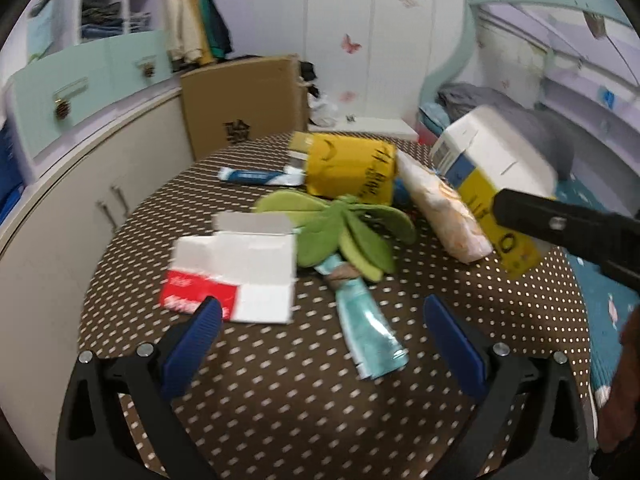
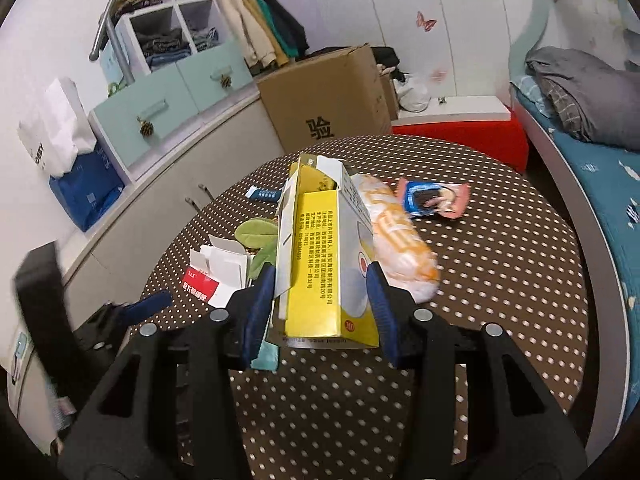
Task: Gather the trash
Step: 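Grasp the yellow-and-white box with the right gripper, then grasp the teal tube with the left gripper while the right gripper holds the box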
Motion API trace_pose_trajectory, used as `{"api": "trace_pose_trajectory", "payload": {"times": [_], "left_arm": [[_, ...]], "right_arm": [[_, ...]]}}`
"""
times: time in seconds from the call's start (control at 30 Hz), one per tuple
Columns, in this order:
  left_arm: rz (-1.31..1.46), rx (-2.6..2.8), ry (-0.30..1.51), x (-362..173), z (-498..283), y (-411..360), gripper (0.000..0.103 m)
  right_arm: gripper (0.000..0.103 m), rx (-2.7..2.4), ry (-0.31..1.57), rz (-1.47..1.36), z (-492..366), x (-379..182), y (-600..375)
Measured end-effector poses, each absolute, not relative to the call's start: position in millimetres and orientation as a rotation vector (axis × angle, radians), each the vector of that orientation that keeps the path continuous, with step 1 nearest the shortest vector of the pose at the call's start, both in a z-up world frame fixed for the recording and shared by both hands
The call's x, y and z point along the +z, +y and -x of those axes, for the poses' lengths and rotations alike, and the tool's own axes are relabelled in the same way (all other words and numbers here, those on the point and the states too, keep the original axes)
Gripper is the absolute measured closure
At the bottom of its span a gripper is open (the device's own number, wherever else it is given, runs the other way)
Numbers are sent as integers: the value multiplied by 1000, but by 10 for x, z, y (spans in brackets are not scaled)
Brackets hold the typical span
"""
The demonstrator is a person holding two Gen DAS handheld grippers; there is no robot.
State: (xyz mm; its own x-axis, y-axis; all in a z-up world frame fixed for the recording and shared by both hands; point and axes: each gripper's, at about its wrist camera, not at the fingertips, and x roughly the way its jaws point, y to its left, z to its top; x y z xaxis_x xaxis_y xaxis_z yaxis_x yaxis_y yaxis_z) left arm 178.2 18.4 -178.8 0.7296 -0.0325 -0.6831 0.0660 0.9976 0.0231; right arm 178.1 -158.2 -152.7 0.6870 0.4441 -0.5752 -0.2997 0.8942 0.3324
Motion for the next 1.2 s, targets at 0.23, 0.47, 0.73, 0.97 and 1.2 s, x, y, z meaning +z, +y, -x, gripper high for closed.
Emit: {"api": "trace_pose_trajectory", "payload": {"times": [0.23,0.47,0.73,0.97,1.2], "left_arm": [[-80,-78,862,-2022,-2119,4,42],[-33,-161,893,-2127,-2124,109,80],[34,-230,902,-2101,-1767,270,81],[-37,-194,916,-2109,-1727,191,64],[-20,-218,910,-2086,-1809,202,83]], "right_arm": [[56,392,684,-266,-1671,-1536,-1823],[56,361,672,-290,-1597,-1534,-1943],[56,343,674,-294,-1489,-1546,-2001],[56,333,681,-293,-1437,-1552,-2015],[56,325,674,-293,-1410,-1536,-2019]]}}
